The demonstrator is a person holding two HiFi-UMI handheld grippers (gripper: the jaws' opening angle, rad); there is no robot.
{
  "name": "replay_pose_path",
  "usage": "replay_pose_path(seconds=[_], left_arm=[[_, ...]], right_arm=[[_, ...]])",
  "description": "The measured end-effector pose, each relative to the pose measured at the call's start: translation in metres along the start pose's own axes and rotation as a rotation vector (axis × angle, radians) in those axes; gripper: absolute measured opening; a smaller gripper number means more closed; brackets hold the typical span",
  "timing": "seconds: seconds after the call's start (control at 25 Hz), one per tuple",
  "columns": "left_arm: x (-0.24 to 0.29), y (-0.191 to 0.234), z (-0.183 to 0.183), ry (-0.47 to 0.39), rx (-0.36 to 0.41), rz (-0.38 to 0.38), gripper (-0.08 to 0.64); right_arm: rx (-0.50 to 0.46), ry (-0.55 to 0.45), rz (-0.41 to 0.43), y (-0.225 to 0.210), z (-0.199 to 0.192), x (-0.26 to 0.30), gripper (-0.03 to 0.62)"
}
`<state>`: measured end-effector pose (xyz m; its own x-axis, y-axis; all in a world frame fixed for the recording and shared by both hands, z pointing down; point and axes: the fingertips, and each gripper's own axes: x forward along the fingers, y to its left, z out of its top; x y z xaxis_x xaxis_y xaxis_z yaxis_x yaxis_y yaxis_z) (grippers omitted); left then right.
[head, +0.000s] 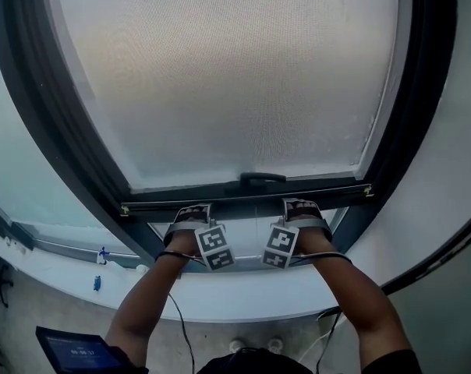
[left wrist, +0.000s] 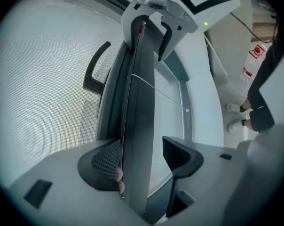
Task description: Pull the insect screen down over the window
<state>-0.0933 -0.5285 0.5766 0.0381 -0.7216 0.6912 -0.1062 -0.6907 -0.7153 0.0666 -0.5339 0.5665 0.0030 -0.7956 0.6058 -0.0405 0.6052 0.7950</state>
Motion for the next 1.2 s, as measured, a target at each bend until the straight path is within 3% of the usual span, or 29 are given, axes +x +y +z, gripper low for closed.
replay_pose_path(seconds=[0.24,0.44,0.56,0.68,0.88,1.08,1.2], left_arm=[[0.003,0.001,0.002,-0.028,-0.049,0.016,0.265],[0.002,0.009,0.003,-0.046,-0.035,0.037,0.263],[0.002,0.017,0.002,-0.063,-0.023,0.071,0.189],[0.006,0.016,0.001,-0.059,-0.027,0.055,0.189],[0.004,0.02,-0.002,-0.033,-0.045,0.038,0.19],[0.002,0.02,0.0,-0.052,-0.079,0.045,0.19],[0.0,0.029,-0.007,-0.082,-0.175,0.052,0.19]], right_arm=[[-0.037,0.012,0.005,0.0,-0.002,0.003,0.255],[-0.072,0.006,-0.027,-0.006,-0.004,0.003,0.255],[-0.091,-0.013,-0.031,-0.007,-0.003,0.004,0.255],[-0.104,-0.03,-0.043,-0.007,-0.002,0.006,0.255],[-0.036,-0.062,0.009,-0.012,0.003,0.003,0.235],[-0.045,-0.064,0.015,-0.013,0.001,0.001,0.233],[0.024,-0.103,0.014,-0.017,0.01,0.006,0.233]])
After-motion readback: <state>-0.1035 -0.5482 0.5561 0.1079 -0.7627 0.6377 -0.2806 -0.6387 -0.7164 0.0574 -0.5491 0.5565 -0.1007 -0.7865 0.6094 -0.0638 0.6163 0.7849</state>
